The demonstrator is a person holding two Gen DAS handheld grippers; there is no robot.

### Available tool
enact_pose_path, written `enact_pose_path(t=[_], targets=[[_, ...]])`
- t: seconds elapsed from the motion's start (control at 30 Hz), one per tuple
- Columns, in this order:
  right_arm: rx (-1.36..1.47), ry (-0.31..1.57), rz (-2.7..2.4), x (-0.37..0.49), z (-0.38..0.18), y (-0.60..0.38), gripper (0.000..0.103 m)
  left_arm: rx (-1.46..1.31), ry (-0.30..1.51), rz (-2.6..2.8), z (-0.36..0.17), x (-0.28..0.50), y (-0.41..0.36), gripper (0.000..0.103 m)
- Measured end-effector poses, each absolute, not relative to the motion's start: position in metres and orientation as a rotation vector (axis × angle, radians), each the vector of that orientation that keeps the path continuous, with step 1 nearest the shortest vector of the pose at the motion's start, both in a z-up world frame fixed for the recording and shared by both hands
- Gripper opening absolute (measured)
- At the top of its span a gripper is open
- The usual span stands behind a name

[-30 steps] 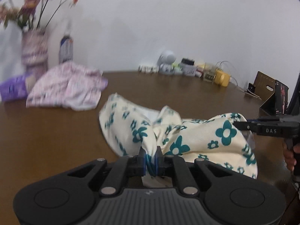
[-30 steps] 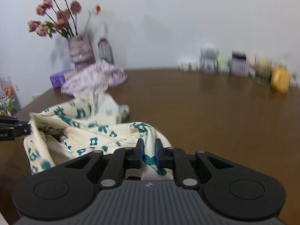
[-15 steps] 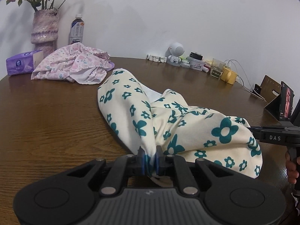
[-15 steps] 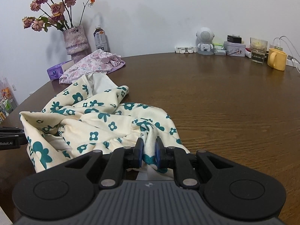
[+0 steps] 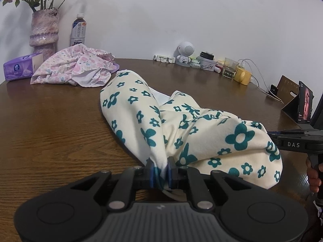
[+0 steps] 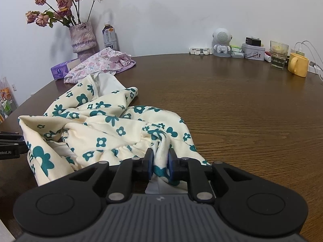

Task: Fold clothes
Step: 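Open both grippers and lower the shirt onto the table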

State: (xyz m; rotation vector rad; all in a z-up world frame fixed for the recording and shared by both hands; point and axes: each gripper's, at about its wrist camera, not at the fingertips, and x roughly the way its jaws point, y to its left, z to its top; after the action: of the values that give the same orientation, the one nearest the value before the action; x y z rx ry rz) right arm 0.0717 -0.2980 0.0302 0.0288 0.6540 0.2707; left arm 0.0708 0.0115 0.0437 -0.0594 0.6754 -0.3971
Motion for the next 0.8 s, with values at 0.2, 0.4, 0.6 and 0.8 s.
enact_pose_path(t=[0.2, 0.4, 0.6, 0.8], targets=[[0.052, 0.631, 0.286, 0.069, 0.055, -0.304, 0.039, -0.059, 0.649, -0.382, 0.069, 0.074, 0.025, 0.049], [0.048, 0.599, 0.356, 0.086, 0.093, -0.304, 0.048, 0.002, 0.584, -0.362, 0.110, 0.093, 0.033, 0.069], [-0.034, 0.654, 0.441, 0.135, 0.109, -0.264, 0.048, 0.092, 0.591, -0.386, 0.124, 0.138, 0.018, 0.069], [-0.047, 0.806, 0.502, 0.206, 0.090, -0.214, 0.048, 0.135, 0.700, -0.375, 0.100, 0.199, -0.002, 0.069]])
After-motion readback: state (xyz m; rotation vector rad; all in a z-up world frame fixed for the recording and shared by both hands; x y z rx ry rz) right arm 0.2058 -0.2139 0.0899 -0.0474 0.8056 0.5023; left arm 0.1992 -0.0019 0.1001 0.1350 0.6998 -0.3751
